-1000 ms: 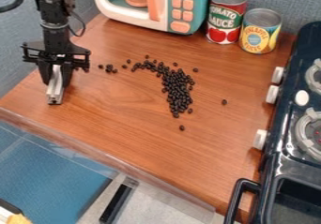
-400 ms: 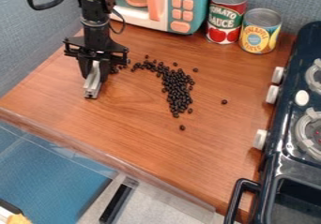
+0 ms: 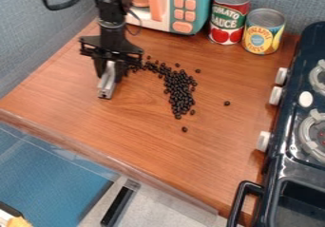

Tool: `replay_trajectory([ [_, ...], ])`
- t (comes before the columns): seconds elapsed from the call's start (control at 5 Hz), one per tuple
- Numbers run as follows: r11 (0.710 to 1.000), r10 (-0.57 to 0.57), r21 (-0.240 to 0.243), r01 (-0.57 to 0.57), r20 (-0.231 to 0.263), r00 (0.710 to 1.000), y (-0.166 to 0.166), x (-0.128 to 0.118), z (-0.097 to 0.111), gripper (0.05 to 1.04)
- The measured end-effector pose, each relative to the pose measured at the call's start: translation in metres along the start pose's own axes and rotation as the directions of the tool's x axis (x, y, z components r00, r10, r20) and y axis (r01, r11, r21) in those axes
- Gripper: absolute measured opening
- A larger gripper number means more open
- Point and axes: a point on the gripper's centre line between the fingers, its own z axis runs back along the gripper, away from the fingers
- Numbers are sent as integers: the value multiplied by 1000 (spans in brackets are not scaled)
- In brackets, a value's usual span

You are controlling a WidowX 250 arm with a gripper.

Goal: Sweep into pile

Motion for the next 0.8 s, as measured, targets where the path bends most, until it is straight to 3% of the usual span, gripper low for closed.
replay_trajectory([
  [0.6,1000,-13,-5,13,10,1000,-13,-3,0,372],
  [0.8,997,-71,-21,72,24,997,-40,-8,4,372],
])
